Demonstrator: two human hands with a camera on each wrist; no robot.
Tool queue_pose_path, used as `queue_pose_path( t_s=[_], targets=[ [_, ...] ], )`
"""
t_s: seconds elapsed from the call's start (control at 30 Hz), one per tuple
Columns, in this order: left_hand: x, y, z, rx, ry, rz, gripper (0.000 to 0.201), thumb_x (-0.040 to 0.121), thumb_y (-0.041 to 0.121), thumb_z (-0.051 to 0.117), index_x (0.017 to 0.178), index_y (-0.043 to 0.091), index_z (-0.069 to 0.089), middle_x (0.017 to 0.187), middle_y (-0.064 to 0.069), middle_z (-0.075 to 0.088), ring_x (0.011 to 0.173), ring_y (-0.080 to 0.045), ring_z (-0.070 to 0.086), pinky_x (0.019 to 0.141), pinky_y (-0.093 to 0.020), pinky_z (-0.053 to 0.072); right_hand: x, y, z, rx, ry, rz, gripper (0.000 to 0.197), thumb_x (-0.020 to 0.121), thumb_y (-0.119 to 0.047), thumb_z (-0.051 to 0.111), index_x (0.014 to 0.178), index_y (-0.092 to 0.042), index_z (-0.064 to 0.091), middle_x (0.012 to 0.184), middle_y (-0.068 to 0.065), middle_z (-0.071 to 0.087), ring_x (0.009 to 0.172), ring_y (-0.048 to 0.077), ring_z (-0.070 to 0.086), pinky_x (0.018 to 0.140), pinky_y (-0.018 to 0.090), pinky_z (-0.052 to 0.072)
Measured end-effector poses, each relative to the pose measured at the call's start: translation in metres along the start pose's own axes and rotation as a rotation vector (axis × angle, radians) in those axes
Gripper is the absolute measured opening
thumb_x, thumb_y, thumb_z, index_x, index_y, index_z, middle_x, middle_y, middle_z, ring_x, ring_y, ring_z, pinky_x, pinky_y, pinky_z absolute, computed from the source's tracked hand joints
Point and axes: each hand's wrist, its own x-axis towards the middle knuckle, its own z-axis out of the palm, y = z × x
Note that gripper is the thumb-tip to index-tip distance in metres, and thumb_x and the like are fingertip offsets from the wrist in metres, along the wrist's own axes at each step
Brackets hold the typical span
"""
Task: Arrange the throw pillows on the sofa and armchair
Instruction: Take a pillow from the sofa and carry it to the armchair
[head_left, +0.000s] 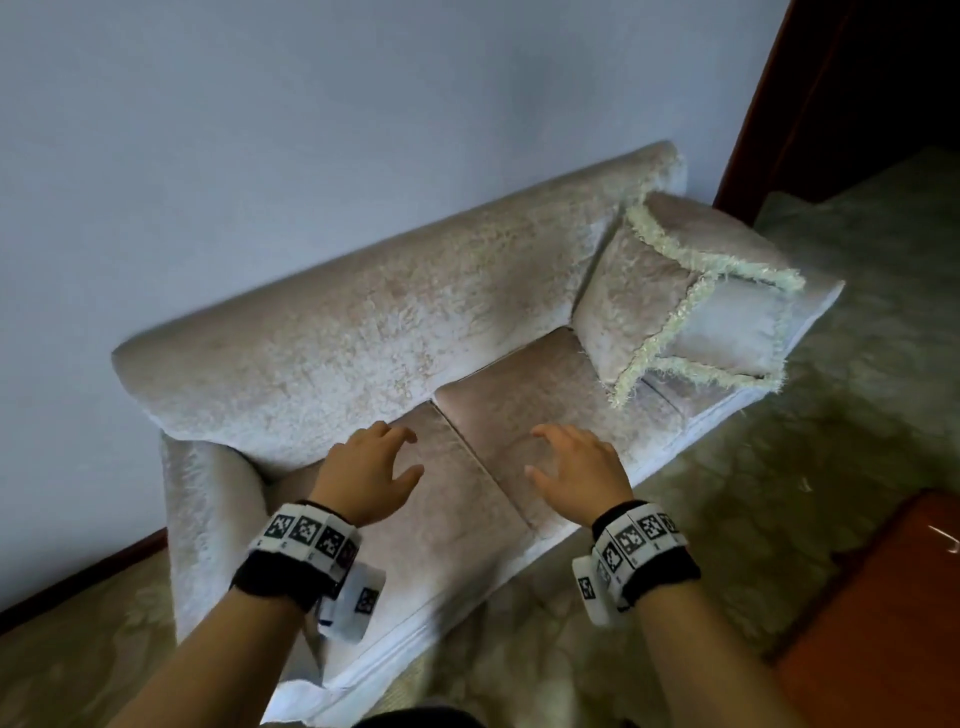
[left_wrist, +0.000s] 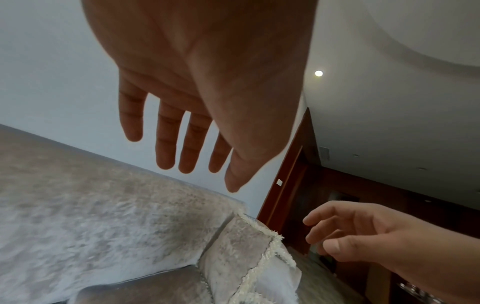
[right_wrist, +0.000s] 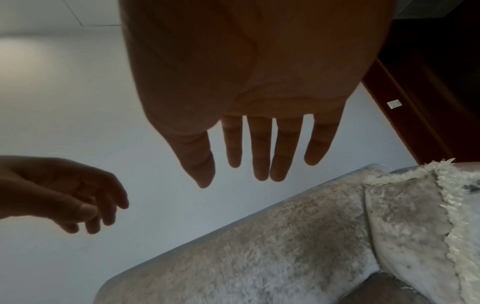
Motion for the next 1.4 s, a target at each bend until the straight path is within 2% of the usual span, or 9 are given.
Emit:
queue_pose_path(
  t_s=[0.23,0.33,0.47,0.67,0.73,0.9,1.1,1.23,1.4],
  targets=[
    [0.152,0.103,0.017,-0.063,-0.026,0.205,0.044,0.090,0.057,0.050,0.127,0.033,0.051,0.117,0.006,0.057,0.098,-0.015,0.059,0.082,-0.035,0.050,0.049,0.105,-0.073,-0.050,0.074,0.168,0.045,0.091,-0.045,0.055,0.134,-0.034,0.047,0.132,-0.008,0.055,0.121,0.019,0.050,0.103,0.041,0.038],
    [0.219,0.153,0.027,-0.097,-0.033,0.309,0.045,0.090,0.056,0.050,0.127,0.032,0.052,0.119,0.006,0.057,0.103,-0.017,0.059,0.082,-0.033,0.049,0.066,0.151,-0.110,-0.059,0.123,0.275,0.045,0.092,-0.045,0.056,0.135,-0.034,0.046,0.138,-0.008,0.052,0.125,0.019,0.048,0.106,0.041,0.038],
    [0.305,0.223,0.036,-0.171,-0.051,0.408,0.047,0.086,0.060,0.047,0.123,0.031,0.053,0.116,0.004,0.059,0.103,-0.019,0.059,0.086,-0.041,0.052,0.085,0.211,-0.167,-0.123,0.169,0.378,0.047,0.091,-0.042,0.055,0.137,-0.034,0.046,0.138,-0.009,0.052,0.126,0.017,0.048,0.107,0.037,0.033],
    [0.407,0.306,0.044,-0.183,-0.082,0.476,0.043,0.088,0.058,0.051,0.123,0.034,0.051,0.114,0.005,0.057,0.095,-0.018,0.061,0.082,-0.039,0.052,0.120,0.295,-0.236,-0.148,0.230,0.486,0.046,0.093,-0.043,0.057,0.136,-0.034,0.046,0.135,-0.011,0.055,0.123,0.014,0.051,0.106,0.036,0.033],
    [0.435,0.324,0.050,-0.179,-0.093,0.480,0.043,0.088,0.057,0.051,0.123,0.033,0.051,0.114,0.005,0.057,0.098,-0.018,0.061,0.081,-0.037,0.052,0.137,0.321,-0.246,-0.119,0.235,0.489,0.045,0.092,-0.043,0.058,0.135,-0.034,0.048,0.135,-0.011,0.056,0.122,0.014,0.052,0.106,0.036,0.034],
    [0.506,0.372,0.064,-0.174,-0.088,0.440,0.044,0.089,0.056,0.051,0.125,0.031,0.051,0.116,0.004,0.057,0.101,-0.018,0.061,0.083,-0.038,0.052,0.203,0.396,-0.270,-0.045,0.216,0.469,0.042,0.091,-0.042,0.060,0.131,-0.037,0.049,0.134,-0.011,0.055,0.120,0.016,0.054,0.102,0.036,0.044],
    [0.563,0.415,0.074,-0.189,-0.098,0.267,0.043,0.090,0.054,0.053,0.125,0.030,0.051,0.115,0.001,0.059,0.096,-0.018,0.060,0.083,-0.038,0.054,0.306,0.475,-0.301,-0.048,0.121,0.279,0.041,0.089,-0.042,0.060,0.129,-0.033,0.051,0.128,-0.008,0.056,0.114,0.017,0.056,0.097,0.041,0.047],
    [0.581,0.412,0.080,-0.215,-0.134,0.113,0.043,0.091,0.054,0.052,0.127,0.030,0.050,0.119,0.003,0.058,0.094,-0.016,0.060,0.081,-0.036,0.054,0.372,0.496,-0.310,-0.081,0.019,0.171,0.041,0.089,-0.043,0.058,0.128,-0.030,0.052,0.128,-0.007,0.057,0.114,0.017,0.056,0.095,0.039,0.047],
    [0.607,0.384,0.101,-0.257,-0.177,-0.094,0.041,0.091,0.051,0.055,0.126,0.030,0.051,0.118,0.004,0.058,0.092,-0.014,0.059,0.082,-0.033,0.053,0.452,0.509,-0.293,-0.116,-0.109,0.061,0.044,0.089,-0.044,0.058,0.131,-0.030,0.050,0.128,-0.005,0.056,0.109,0.018,0.058,0.090,0.039,0.051]
  ],
)
